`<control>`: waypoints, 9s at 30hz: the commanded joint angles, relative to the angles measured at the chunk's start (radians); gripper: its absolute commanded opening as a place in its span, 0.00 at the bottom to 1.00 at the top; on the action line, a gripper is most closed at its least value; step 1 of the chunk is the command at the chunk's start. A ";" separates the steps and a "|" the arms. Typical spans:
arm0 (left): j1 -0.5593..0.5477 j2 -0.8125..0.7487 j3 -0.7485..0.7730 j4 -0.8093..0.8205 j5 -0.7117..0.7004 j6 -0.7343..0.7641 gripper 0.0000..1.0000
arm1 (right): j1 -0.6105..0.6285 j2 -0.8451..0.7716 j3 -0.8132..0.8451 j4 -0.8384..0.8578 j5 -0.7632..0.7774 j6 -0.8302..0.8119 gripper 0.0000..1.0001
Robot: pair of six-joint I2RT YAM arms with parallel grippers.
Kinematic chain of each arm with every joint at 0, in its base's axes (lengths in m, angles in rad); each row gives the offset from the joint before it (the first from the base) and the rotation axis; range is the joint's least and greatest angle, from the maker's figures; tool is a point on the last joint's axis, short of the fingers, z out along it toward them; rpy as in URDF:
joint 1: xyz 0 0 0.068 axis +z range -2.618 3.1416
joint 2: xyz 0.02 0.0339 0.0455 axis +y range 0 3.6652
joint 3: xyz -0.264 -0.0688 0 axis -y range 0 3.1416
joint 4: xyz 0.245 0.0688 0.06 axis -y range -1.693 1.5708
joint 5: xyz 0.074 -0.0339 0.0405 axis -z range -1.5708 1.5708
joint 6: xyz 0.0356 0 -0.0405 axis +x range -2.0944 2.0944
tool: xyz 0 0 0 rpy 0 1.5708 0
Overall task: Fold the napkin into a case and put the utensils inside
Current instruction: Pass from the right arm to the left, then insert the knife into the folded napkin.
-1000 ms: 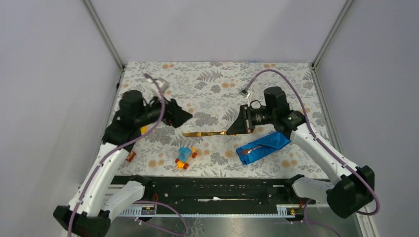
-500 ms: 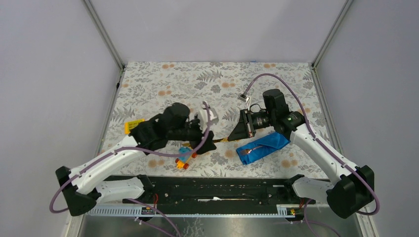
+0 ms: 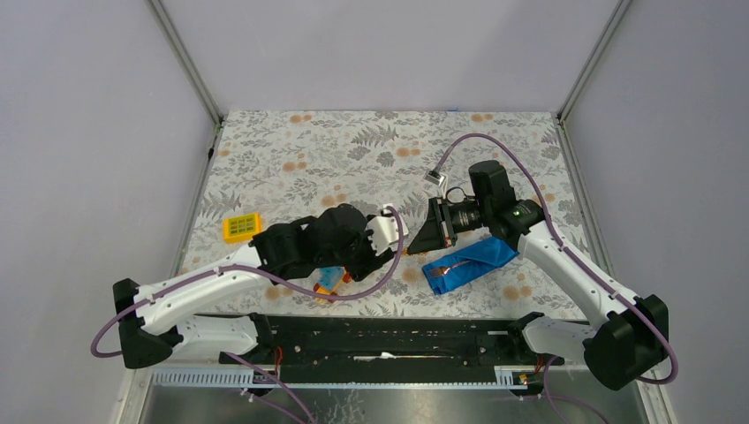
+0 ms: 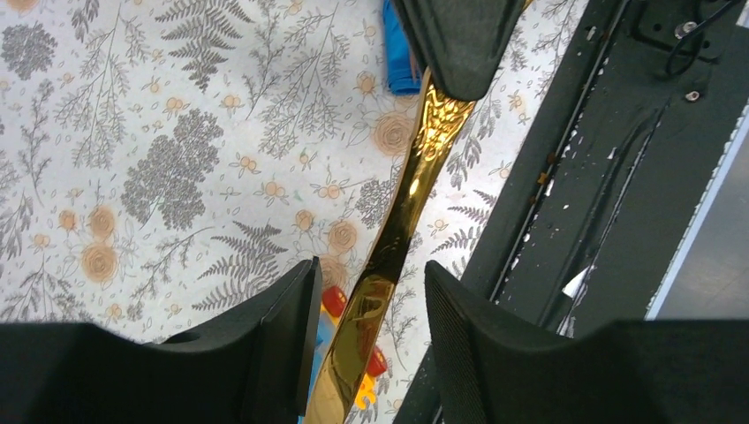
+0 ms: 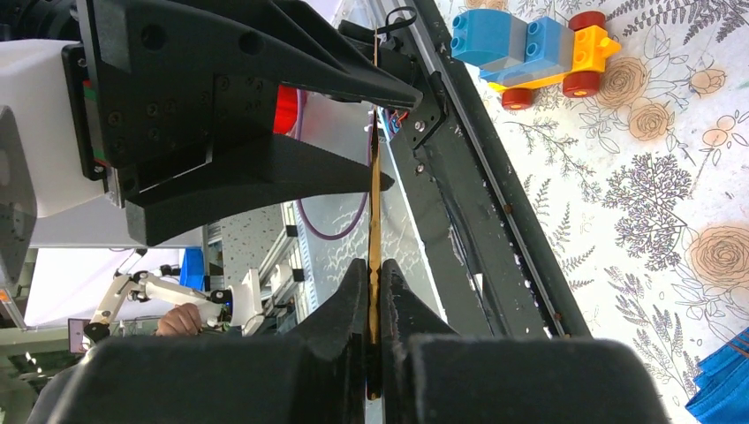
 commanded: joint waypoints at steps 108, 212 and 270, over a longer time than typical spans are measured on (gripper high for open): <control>-0.036 1.009 0.665 -0.021 0.245 -0.288 0.00 | -0.312 -0.604 0.160 -0.375 1.175 -0.072 1.00; -0.175 0.668 0.036 0.301 -0.122 -0.395 0.40 | -0.618 0.159 -0.188 0.063 0.816 0.008 0.77; -0.179 0.848 0.333 0.280 -0.216 -0.322 0.00 | -0.619 0.241 -0.195 0.083 0.803 0.034 0.52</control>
